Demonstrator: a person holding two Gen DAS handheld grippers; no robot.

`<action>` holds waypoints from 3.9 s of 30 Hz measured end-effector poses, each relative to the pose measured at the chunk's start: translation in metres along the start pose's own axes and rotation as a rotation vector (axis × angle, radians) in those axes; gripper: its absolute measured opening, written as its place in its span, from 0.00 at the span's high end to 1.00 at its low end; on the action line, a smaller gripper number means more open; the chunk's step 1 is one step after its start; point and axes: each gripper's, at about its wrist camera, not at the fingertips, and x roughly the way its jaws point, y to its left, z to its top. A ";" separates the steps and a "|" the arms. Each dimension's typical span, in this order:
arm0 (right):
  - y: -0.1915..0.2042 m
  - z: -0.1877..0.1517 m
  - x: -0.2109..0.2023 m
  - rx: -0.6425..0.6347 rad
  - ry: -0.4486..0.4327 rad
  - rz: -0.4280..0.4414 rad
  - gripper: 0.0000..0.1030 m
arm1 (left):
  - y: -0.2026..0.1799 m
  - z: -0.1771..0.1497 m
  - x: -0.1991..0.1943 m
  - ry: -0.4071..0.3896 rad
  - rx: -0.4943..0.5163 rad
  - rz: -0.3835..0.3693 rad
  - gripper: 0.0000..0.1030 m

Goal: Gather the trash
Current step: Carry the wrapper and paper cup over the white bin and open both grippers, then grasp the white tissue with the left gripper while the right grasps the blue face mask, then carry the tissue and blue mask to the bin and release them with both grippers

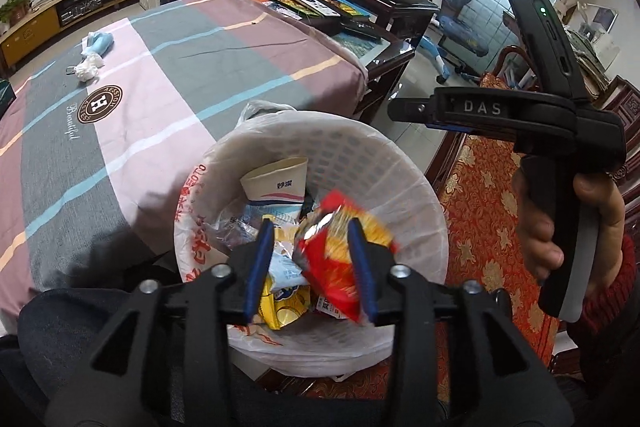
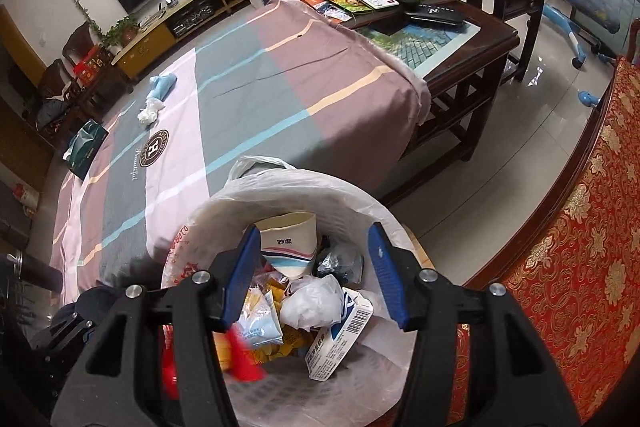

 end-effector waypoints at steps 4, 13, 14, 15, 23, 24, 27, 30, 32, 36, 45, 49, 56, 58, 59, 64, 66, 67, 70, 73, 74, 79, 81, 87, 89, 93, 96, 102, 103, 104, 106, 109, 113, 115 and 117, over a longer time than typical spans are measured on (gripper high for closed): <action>0.003 -0.001 0.004 -0.006 0.006 0.000 0.44 | 0.004 0.000 -0.001 -0.001 -0.017 0.015 0.40; 0.009 0.006 0.023 -0.013 0.024 -0.001 0.43 | 0.105 0.023 -0.003 -0.036 -0.264 0.214 0.45; 0.010 0.008 0.028 -0.012 0.029 0.003 0.43 | 0.120 0.027 -0.003 -0.039 -0.297 0.247 0.47; 0.013 0.011 0.033 -0.013 0.035 0.006 0.43 | 0.137 0.032 -0.004 -0.044 -0.329 0.281 0.49; 0.039 0.036 0.065 -0.054 0.051 0.028 0.43 | 0.237 0.104 0.001 -0.111 -0.427 0.431 0.48; 0.040 0.037 0.067 -0.051 0.052 0.026 0.43 | 0.246 0.119 0.008 -0.124 -0.406 0.451 0.35; 0.041 0.037 0.070 -0.043 0.067 0.019 0.43 | 0.271 0.158 0.039 -0.129 -0.366 0.458 0.21; 0.048 0.039 0.068 -0.104 0.061 -0.039 0.43 | 0.295 0.183 0.080 -0.079 -0.366 0.441 0.21; 0.051 0.042 0.068 -0.131 0.053 -0.065 0.41 | 0.308 0.192 0.103 -0.059 -0.359 0.454 0.21; 0.053 0.053 0.073 -0.119 0.050 -0.057 0.37 | 0.332 0.203 0.142 -0.013 -0.351 0.497 0.35; 0.099 0.099 0.118 -0.084 0.036 0.057 0.37 | 0.339 0.184 0.114 -0.100 -0.354 0.476 0.82; 0.150 0.132 0.156 -0.121 0.008 0.128 0.36 | 0.329 0.141 0.045 -0.192 -0.409 0.493 0.82; 0.279 0.195 0.257 -0.177 0.025 0.187 0.33 | 0.323 0.063 -0.025 -0.270 -0.454 0.570 0.81; 0.314 0.209 0.284 -0.219 0.031 0.153 0.32 | 0.327 0.057 -0.026 -0.274 -0.448 0.569 0.81; 0.325 0.213 0.294 -0.226 0.029 0.134 0.32 | 0.332 0.056 -0.027 -0.274 -0.459 0.562 0.81; 0.354 0.225 0.344 -0.224 0.062 0.017 0.34 | 0.342 0.055 -0.027 -0.282 -0.492 0.524 0.81; 0.356 0.222 0.350 -0.257 0.060 -0.040 0.80 | 0.342 0.054 -0.031 -0.306 -0.492 0.523 0.81; 0.354 0.219 0.345 -0.252 0.054 -0.035 0.81 | 0.342 0.054 -0.032 -0.317 -0.490 0.525 0.81; 0.346 0.202 0.305 -0.288 0.014 0.025 0.85 | 0.343 0.052 -0.034 -0.331 -0.505 0.546 0.81; 0.336 0.173 0.254 -0.370 -0.019 0.076 0.85 | 0.335 0.050 -0.031 -0.320 -0.515 0.548 0.81; 0.325 0.158 0.229 -0.397 -0.021 0.091 0.85 | 0.328 0.051 -0.031 -0.316 -0.493 0.566 0.81; 0.265 0.092 0.141 -0.430 -0.013 0.120 0.85 | 0.263 0.045 -0.049 -0.312 -0.457 0.546 0.81; 0.235 0.067 0.111 -0.413 -0.008 0.108 0.85 | 0.229 0.038 -0.059 -0.309 -0.450 0.525 0.81; 0.170 0.022 0.034 -0.356 -0.053 0.083 0.85 | 0.131 0.016 -0.093 -0.308 -0.317 0.505 0.81; 0.156 0.014 0.010 -0.349 -0.082 0.082 0.85 | 0.110 0.012 -0.104 -0.315 -0.310 0.496 0.81; 0.136 0.010 -0.035 -0.333 -0.129 0.079 0.85 | 0.063 0.007 -0.116 -0.319 -0.271 0.461 0.81; 0.120 0.006 -0.068 -0.332 -0.170 0.070 0.85 | 0.029 0.001 -0.116 -0.304 -0.219 0.418 0.80; 0.088 -0.005 -0.107 -0.381 -0.191 0.013 0.84 | -0.016 -0.001 -0.118 -0.309 -0.118 0.381 0.80; 0.083 -0.006 -0.111 -0.390 -0.198 -0.002 0.84 | -0.019 -0.001 -0.116 -0.298 -0.111 0.374 0.80; 0.076 -0.006 -0.115 -0.389 -0.207 -0.012 0.84 | -0.022 0.000 -0.111 -0.282 -0.103 0.366 0.80; 0.065 -0.003 -0.117 -0.363 -0.209 0.006 0.84 | -0.027 0.000 -0.098 -0.243 -0.090 0.334 0.80; 0.053 -0.005 -0.113 -0.348 -0.181 0.028 0.84 | -0.030 0.000 -0.079 -0.186 -0.101 0.267 0.80; 0.043 -0.011 -0.108 -0.347 -0.170 0.024 0.84 | -0.035 0.000 -0.064 -0.149 -0.103 0.228 0.80; 0.038 -0.013 -0.106 -0.338 -0.160 0.031 0.84 | -0.039 0.000 -0.061 -0.145 -0.089 0.234 0.78; 0.035 -0.013 -0.103 -0.328 -0.151 0.032 0.84 | -0.042 0.000 -0.059 -0.140 -0.080 0.243 0.78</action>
